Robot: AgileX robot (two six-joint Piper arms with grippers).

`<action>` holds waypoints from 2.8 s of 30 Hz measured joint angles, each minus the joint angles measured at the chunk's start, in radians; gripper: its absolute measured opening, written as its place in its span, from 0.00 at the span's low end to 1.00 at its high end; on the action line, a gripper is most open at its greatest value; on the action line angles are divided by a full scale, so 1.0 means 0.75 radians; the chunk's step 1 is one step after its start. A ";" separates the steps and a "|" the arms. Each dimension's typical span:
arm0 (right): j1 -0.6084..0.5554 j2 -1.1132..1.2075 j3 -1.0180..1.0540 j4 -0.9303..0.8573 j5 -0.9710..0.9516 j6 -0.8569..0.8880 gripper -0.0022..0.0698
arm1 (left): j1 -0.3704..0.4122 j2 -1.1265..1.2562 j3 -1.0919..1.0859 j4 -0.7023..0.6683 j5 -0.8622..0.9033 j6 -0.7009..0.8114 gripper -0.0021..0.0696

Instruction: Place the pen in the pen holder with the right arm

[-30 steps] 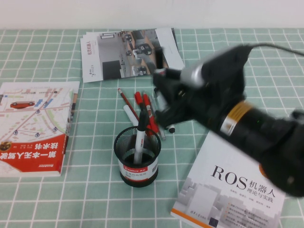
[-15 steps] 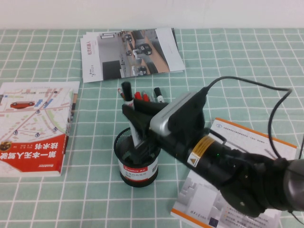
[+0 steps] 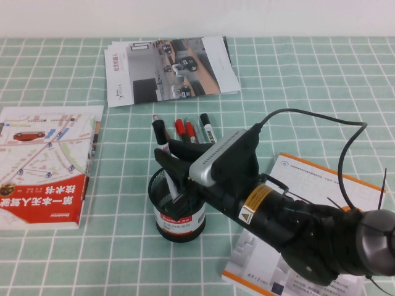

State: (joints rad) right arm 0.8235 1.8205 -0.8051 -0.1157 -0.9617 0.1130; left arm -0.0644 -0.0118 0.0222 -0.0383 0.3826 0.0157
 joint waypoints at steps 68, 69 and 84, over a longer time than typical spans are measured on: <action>-1.025 -2.094 1.054 0.096 1.427 0.096 0.00 | 0.000 0.000 0.000 0.000 0.000 0.000 0.02; -1.027 -2.156 1.081 0.096 1.440 0.096 0.00 | 0.000 0.000 0.000 0.000 0.000 0.000 0.02; -1.037 -2.439 1.106 0.016 1.741 0.096 0.00 | 0.000 0.000 0.000 0.000 0.000 0.000 0.02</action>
State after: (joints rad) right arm 0.0458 -0.0085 0.0246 -0.1034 0.3443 0.1852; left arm -0.0644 -0.0118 0.0222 -0.0383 0.3826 0.0157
